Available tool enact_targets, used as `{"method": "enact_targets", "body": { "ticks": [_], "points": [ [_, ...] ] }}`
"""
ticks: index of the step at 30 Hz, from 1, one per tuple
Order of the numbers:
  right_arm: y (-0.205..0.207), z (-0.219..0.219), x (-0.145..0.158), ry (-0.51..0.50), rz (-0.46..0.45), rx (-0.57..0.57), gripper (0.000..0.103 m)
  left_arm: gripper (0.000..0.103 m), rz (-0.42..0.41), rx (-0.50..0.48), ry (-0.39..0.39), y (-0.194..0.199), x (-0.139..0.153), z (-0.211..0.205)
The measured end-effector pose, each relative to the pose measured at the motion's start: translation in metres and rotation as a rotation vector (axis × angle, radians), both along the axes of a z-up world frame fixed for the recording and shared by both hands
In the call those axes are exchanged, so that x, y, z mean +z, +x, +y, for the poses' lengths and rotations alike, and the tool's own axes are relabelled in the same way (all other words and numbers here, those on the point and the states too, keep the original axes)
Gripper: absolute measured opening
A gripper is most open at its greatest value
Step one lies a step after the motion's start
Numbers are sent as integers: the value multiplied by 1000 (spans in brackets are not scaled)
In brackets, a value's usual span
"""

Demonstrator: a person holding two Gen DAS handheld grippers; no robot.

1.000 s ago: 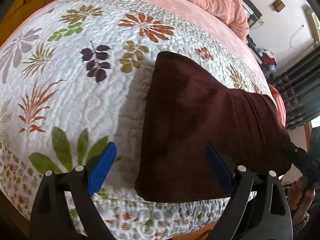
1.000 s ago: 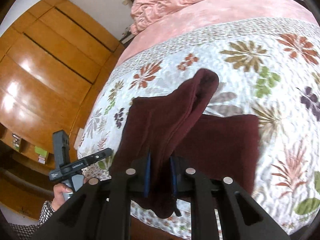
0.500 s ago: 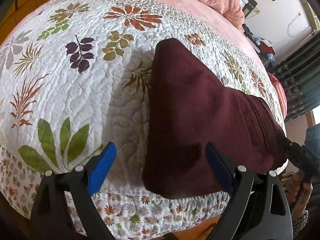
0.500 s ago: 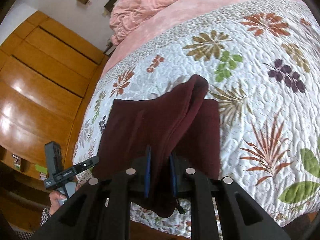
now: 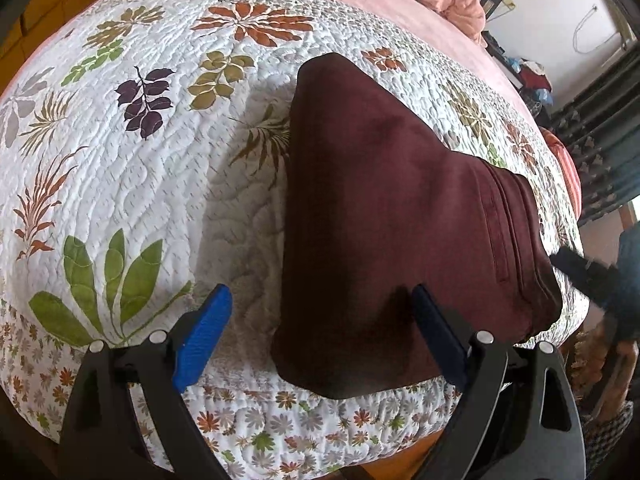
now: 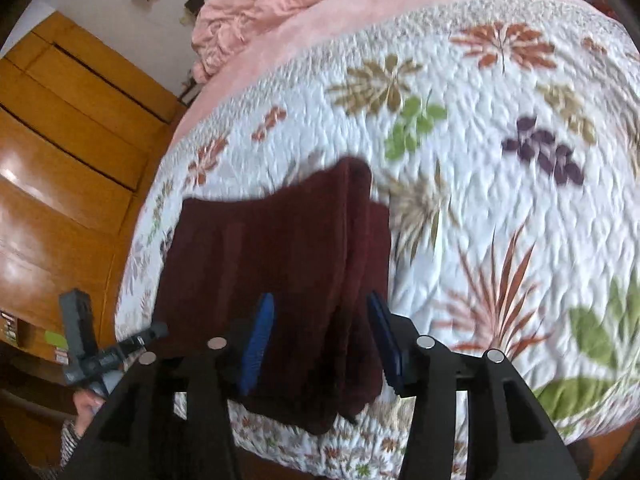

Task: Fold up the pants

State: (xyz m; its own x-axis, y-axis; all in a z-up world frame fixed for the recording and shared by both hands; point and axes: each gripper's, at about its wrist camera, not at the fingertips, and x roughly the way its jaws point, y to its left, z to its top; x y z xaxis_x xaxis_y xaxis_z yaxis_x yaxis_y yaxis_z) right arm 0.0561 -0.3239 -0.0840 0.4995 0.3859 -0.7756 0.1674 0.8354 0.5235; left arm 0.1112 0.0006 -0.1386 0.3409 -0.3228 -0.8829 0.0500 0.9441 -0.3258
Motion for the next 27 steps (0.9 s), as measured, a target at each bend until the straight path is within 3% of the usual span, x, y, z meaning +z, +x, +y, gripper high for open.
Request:
{"method": "enact_targets", "body": {
  "ticks": [3, 8, 11, 13, 15, 18, 22, 27],
  "points": [
    [24, -6, 4, -15, 2, -3, 65, 91, -2, -3, 13, 1, 0, -3],
    [66, -14, -16, 4, 53, -25, 71, 92, -6, -17, 47, -2, 3, -6],
    [81, -11, -28, 17, 80, -10, 70, 94, -1, -8, 53, -3, 4, -5],
    [87, -6, -34, 28, 86, 8, 55, 94, 6, -5, 55, -4, 3, -5],
    [89, -6, -33, 32, 73, 10, 30, 95, 11, -2, 57, -4, 2, -4],
    [89, -5, -23, 30, 32, 17, 8, 95, 18, 4, 62, -2, 2, -4],
    [87, -18, -15, 67, 4, -14, 8, 95, 23, 9, 59, -1, 1, -6],
    [88, -20, -37, 35, 59, -44, 9, 96, 20, -3, 74, -4, 0, -14]
  ]
}}
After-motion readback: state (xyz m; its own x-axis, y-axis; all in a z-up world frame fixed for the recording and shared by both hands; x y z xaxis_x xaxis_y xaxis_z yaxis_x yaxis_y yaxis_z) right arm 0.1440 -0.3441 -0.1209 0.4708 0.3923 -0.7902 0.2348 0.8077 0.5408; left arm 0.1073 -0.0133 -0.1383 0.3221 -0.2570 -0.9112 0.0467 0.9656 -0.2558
